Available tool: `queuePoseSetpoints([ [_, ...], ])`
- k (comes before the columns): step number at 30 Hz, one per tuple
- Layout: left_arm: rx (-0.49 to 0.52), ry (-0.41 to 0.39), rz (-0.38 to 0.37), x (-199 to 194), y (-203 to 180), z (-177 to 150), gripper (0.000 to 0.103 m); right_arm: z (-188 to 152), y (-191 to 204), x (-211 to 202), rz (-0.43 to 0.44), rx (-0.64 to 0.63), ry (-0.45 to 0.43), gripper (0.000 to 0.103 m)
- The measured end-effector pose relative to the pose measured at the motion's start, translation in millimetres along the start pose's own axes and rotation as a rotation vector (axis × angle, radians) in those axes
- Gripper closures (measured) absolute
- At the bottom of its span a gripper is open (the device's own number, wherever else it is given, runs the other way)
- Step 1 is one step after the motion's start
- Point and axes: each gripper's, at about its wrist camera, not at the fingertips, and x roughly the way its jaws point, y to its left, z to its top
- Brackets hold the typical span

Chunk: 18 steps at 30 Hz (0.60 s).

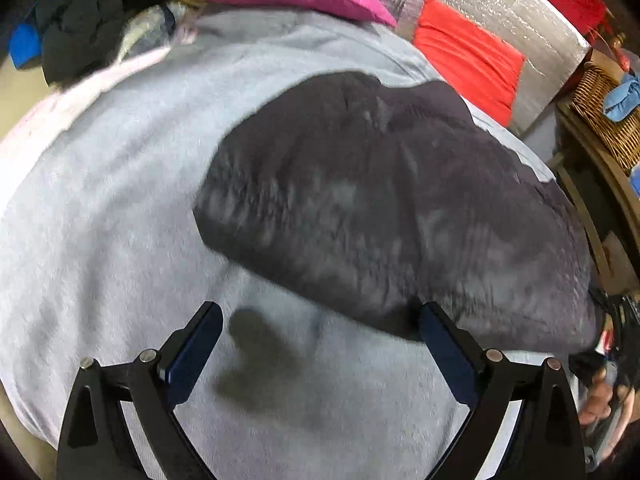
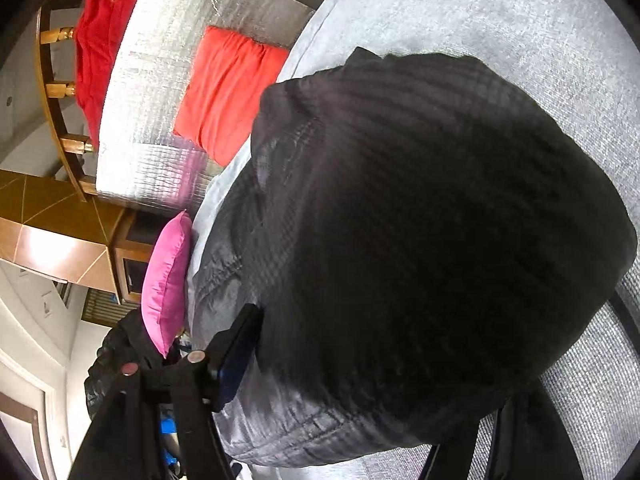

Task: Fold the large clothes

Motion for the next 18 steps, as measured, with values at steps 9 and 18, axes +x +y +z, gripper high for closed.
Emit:
queuePoseSetpoints([
  [9,-0.208,-0.011,-0.145,23.9,9.3,30.1,0.005,-0.2,-7.0,-4.3,0.016,-0.009,-0.005,0.03],
  [18,-0.251,-0.116,-0.212,23.2,22.8,35.0,0.039,-4.0,-0.8,-4.0,0.004,-0.034,-0.036,0.033],
])
